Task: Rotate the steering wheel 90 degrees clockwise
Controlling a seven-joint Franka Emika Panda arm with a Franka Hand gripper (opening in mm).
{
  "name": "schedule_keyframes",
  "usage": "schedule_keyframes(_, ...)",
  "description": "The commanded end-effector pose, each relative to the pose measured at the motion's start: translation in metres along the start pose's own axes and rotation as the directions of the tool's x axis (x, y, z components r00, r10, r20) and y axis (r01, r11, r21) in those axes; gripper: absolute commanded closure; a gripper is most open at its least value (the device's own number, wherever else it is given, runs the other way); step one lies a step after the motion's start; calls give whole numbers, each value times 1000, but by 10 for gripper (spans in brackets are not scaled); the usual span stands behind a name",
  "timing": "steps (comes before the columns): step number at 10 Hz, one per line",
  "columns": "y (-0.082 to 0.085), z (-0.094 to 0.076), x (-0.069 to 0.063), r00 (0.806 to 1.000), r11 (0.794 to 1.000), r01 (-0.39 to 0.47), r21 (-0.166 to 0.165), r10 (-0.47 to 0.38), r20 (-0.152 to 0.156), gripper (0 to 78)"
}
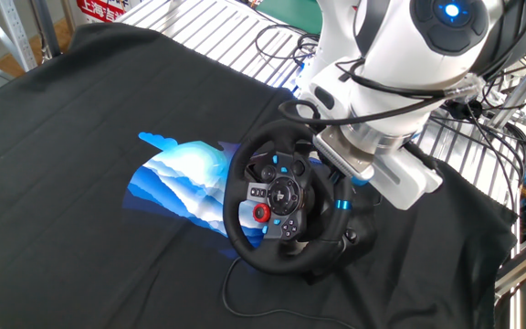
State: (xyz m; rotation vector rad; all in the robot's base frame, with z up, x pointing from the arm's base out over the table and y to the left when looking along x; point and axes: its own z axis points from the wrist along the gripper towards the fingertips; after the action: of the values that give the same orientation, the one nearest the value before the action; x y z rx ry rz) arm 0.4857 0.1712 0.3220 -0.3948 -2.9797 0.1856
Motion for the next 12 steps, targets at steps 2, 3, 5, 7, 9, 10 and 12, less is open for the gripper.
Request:
schedule_keyframes(2,-4,1,15,1000,1000,-9,-10,9,-4,761)
schedule_keyframes(3,-4,1,16,1000,1000,-21,-16,21,-7,761)
schedule_keyframes(5,0,2,19,999,999,-44,-24,43,-6,761)
schedule_keyframes(7,6,7,19,998,997,-68,-28,68,4,761)
schedule_keyframes(9,9,12,18,996,994,-93,-53,94,9,761)
schedule_keyframes(10,9,12,18,995,994,-98,-57,99,10,761)
schedule_keyframes(12,11,15,17,993,990,-119,-82,120,10,761)
